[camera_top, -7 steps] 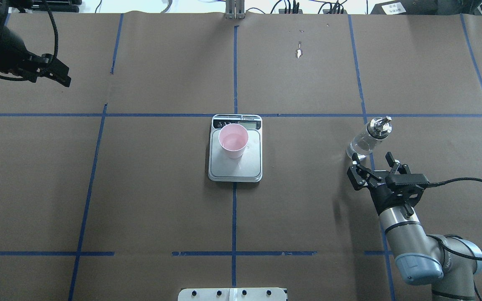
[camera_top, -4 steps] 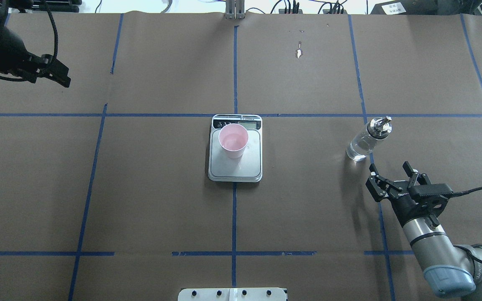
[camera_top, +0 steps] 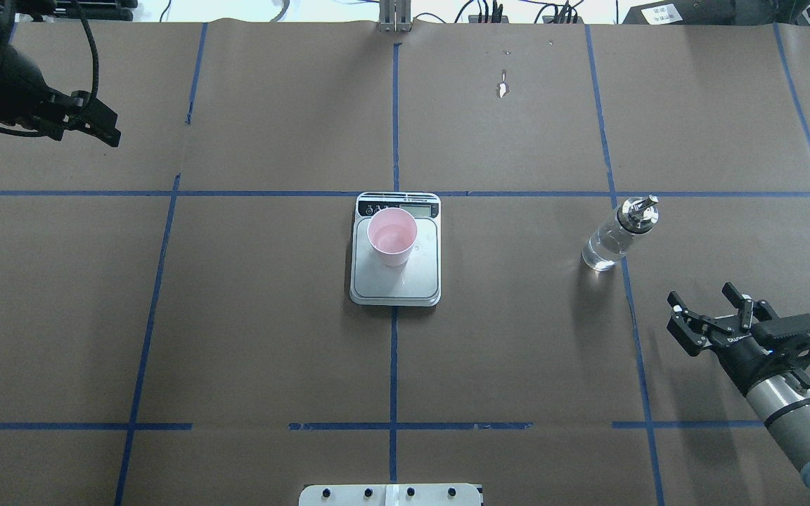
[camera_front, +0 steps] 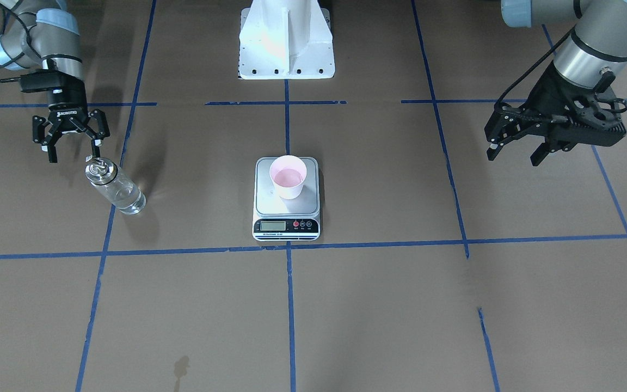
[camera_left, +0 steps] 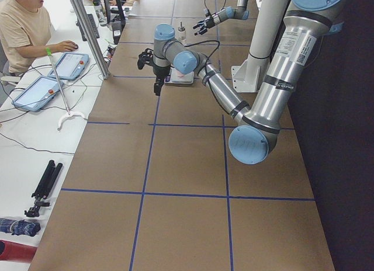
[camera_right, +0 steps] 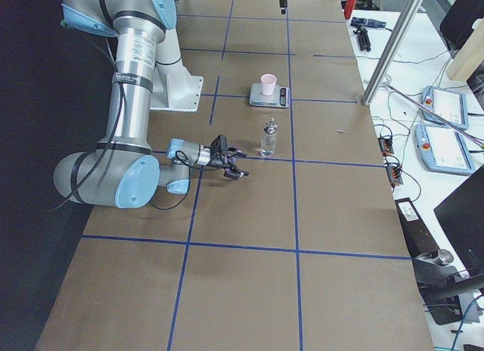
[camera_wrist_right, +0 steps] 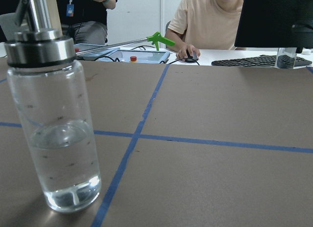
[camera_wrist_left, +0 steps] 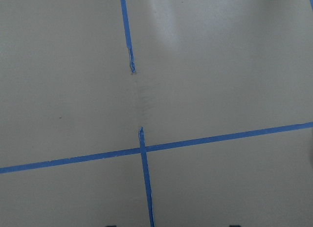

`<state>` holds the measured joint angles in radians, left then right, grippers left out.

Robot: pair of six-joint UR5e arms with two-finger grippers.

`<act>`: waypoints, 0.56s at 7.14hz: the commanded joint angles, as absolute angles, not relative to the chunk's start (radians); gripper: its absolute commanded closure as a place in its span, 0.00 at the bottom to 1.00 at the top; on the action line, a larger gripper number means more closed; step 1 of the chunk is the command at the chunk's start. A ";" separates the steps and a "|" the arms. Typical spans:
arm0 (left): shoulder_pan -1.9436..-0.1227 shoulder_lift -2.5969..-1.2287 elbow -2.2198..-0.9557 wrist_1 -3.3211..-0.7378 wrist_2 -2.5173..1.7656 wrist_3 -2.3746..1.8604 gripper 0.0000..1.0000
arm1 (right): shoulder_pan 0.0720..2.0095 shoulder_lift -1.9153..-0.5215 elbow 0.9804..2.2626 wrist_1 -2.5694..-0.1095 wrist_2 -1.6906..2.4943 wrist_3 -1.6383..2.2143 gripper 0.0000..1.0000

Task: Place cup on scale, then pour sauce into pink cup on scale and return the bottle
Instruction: 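Open the right gripper and pull it back from the bottle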

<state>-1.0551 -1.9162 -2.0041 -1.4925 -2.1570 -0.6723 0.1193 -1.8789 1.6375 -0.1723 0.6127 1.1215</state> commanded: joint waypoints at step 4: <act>-1.078 -1.887 -1.977 -1.505 -2.163 -0.510 0.18 | 1.059 -1.706 1.437 -0.156 1.849 0.776 0.00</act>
<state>-1.0635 -1.8939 -1.9890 -1.5038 -2.1642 -0.5732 0.7253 -1.8334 1.5506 -0.0956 1.4437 0.9412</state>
